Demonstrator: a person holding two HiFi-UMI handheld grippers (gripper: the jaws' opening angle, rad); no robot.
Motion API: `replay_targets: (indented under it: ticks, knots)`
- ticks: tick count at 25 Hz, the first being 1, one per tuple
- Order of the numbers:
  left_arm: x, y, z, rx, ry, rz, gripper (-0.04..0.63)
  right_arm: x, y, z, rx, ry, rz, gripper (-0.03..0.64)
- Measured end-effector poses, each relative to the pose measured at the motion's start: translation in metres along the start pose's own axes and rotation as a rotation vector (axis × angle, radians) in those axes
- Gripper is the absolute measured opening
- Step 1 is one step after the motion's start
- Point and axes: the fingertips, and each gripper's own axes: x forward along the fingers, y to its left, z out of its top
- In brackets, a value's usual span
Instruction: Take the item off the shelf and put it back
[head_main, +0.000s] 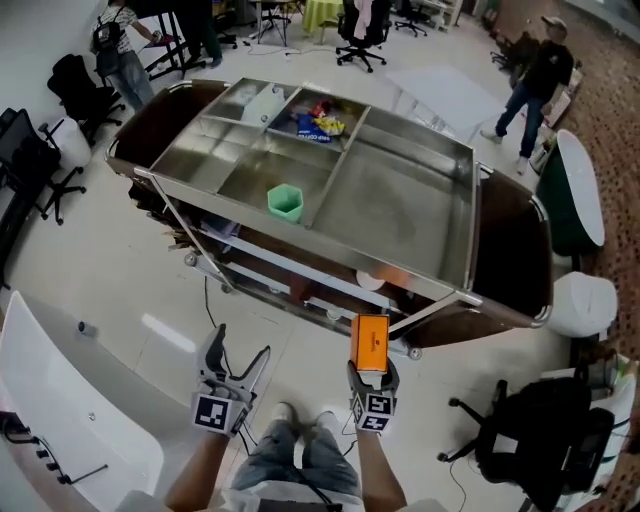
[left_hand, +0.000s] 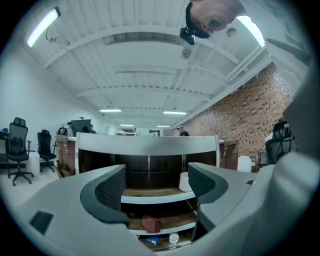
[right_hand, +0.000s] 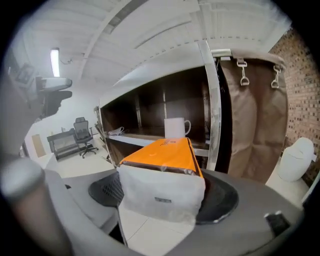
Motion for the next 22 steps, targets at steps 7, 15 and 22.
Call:
replay_targets:
  ticks: [7,15,22]
  knots:
    - [-0.015,-0.016,0.046,-0.016,-0.032,-0.023,0.37,-0.095,0.032,0.077,-0.035,-0.076,0.089,0.423]
    - [-0.043,-0.041,0.083,-0.006,-0.084,-0.058,0.37,-0.173,0.052,0.144,-0.007,-0.16,0.16,0.423]
    - [-0.057,-0.042,0.082,0.038,-0.122,-0.045,0.37,-0.207,0.047,0.189,-0.047,-0.235,0.145,0.423]
